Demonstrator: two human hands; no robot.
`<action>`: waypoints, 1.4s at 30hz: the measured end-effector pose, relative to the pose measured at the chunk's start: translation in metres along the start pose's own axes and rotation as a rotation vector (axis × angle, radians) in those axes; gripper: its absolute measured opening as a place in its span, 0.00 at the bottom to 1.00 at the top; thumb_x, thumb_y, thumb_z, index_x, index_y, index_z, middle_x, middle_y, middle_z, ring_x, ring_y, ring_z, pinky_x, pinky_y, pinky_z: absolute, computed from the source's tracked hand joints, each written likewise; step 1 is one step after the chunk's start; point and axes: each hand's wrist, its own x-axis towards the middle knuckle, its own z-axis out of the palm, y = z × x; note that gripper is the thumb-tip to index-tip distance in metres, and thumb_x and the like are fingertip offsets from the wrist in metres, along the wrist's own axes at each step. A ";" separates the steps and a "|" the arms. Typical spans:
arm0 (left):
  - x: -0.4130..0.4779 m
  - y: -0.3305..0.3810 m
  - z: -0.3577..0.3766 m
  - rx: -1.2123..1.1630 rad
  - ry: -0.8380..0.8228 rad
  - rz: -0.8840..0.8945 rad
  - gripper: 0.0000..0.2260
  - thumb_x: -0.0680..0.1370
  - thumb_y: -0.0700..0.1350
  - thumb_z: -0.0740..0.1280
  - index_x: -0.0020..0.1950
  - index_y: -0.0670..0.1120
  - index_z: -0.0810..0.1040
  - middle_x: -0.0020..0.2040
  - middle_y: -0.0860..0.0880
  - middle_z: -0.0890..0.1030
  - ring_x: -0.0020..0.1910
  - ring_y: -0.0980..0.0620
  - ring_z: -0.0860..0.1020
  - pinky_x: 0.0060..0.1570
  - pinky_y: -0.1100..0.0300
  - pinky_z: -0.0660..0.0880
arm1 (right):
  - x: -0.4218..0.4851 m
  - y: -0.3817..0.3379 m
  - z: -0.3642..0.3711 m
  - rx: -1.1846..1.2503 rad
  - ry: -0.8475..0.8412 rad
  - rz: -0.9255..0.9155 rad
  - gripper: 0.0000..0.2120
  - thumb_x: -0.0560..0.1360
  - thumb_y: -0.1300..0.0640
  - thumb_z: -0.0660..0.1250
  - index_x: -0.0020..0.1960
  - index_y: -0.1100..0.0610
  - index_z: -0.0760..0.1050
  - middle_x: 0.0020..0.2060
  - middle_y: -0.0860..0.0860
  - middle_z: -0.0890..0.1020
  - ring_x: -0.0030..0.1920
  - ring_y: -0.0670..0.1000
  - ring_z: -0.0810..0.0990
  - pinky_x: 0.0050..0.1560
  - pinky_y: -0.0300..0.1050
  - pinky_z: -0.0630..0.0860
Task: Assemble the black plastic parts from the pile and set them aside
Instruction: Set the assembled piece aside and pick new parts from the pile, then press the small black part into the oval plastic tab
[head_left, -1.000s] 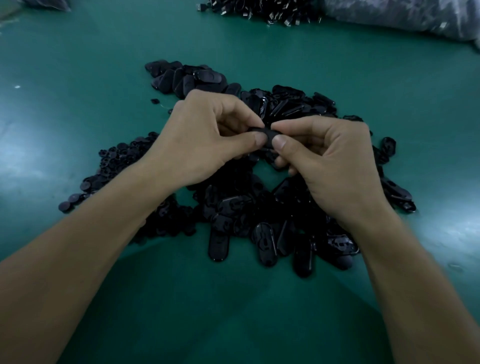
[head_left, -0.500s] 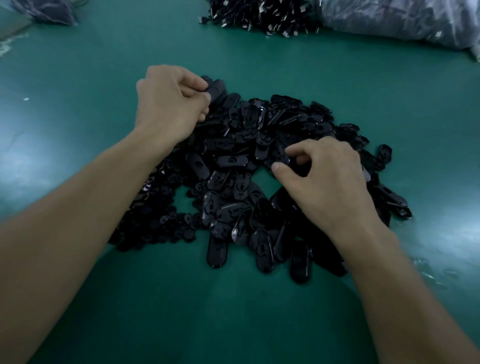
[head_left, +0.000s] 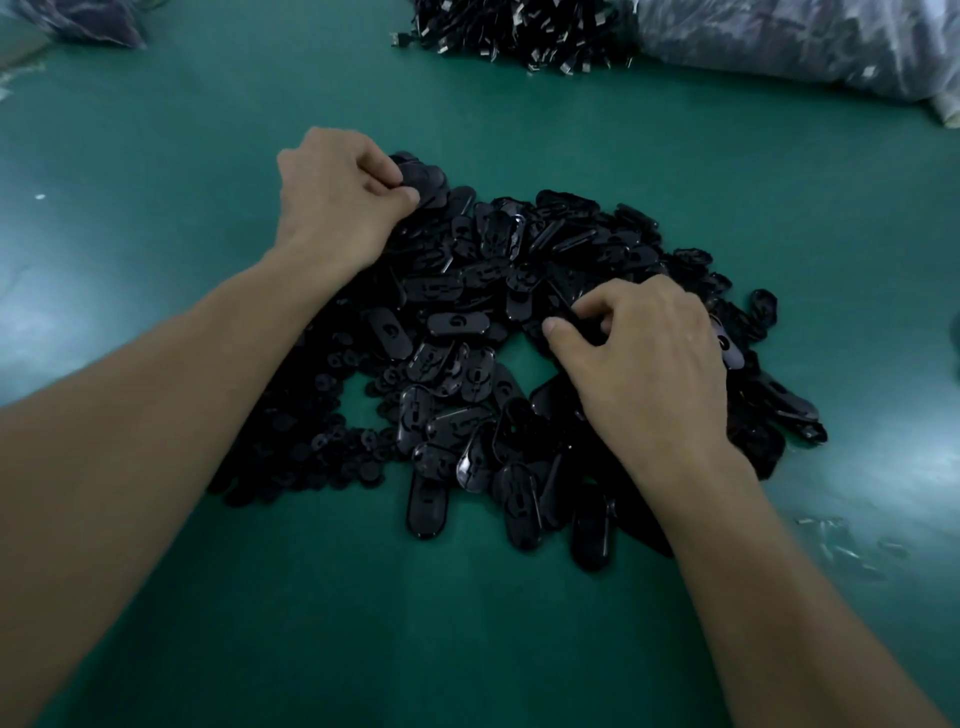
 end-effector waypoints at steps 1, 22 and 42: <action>-0.002 0.002 0.000 -0.006 0.008 0.003 0.05 0.74 0.48 0.76 0.44 0.52 0.81 0.35 0.56 0.79 0.34 0.65 0.76 0.31 0.77 0.68 | -0.001 0.000 0.001 0.005 0.011 -0.006 0.13 0.78 0.44 0.68 0.55 0.51 0.82 0.49 0.51 0.76 0.55 0.56 0.76 0.58 0.54 0.75; -0.079 0.038 -0.023 -0.577 -0.615 -0.175 0.15 0.80 0.53 0.68 0.42 0.44 0.87 0.35 0.48 0.85 0.26 0.57 0.75 0.23 0.67 0.69 | -0.004 -0.006 0.000 0.779 0.172 -0.292 0.13 0.73 0.67 0.74 0.52 0.52 0.82 0.42 0.41 0.84 0.42 0.42 0.84 0.45 0.33 0.78; -0.085 0.039 -0.029 -0.454 -0.571 0.109 0.04 0.76 0.46 0.74 0.42 0.48 0.84 0.33 0.51 0.82 0.30 0.59 0.78 0.31 0.68 0.75 | 0.000 -0.011 -0.007 1.092 0.051 -0.146 0.08 0.74 0.64 0.75 0.47 0.53 0.80 0.37 0.45 0.86 0.36 0.45 0.84 0.41 0.35 0.78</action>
